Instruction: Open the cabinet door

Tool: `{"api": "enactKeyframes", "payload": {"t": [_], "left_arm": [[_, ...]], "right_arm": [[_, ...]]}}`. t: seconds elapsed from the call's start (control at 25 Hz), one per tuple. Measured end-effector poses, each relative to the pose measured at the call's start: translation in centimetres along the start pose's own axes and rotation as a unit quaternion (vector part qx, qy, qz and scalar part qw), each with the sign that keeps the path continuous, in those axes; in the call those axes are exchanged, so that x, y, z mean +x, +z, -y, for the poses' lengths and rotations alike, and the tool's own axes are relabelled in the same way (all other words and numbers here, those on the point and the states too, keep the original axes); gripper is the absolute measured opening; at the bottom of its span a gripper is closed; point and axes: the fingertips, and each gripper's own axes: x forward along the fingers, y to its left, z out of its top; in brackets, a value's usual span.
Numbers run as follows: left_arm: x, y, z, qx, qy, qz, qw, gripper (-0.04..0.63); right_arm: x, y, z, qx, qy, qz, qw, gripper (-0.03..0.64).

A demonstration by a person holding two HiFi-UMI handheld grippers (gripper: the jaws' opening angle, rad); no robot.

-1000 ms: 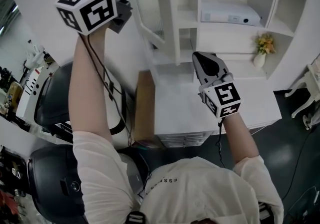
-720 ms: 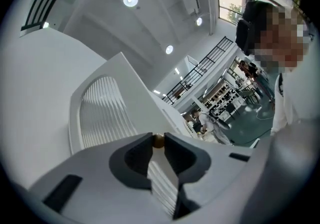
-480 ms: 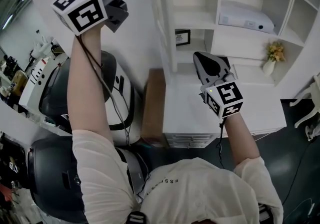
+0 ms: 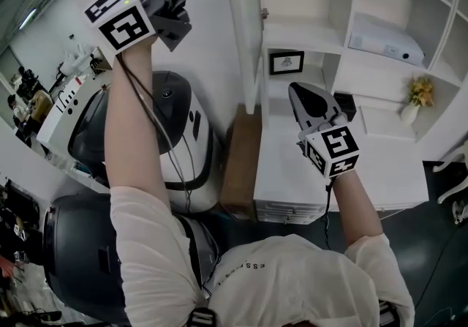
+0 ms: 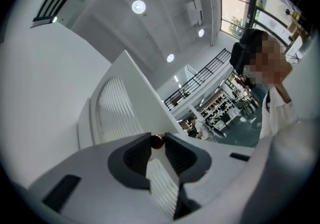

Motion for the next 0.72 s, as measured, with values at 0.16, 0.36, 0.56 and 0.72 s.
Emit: {"api": "enactKeyframes", "payload": {"t": [0.16, 0.36, 0.56, 0.72], "left_arm": [[-0.4, -0.2, -0.4, -0.004, -0.013, 0.003, 0.9999, 0.084], [0.1, 0.0, -0.1, -0.002, 0.001, 0.009, 1.0000, 0.084], [-0.5, 0.3, 0.1, 0.001, 0.033, 0.018, 0.9993, 0.084], [-1.1, -0.2, 0.0, 0.022, 0.071, 0.017, 0.9971, 0.086]], "right_arm": [[1.1, -0.2, -0.8, 0.001, 0.005, 0.001, 1.000, 0.014], [1.3, -0.4, -0.7, 0.002, -0.001, -0.004, 1.000, 0.014], [0.8, -0.9, -0.9, 0.003, -0.004, -0.012, 1.000, 0.014], [0.6, -1.4, -0.9, 0.009, -0.004, -0.017, 1.000, 0.014]]}}
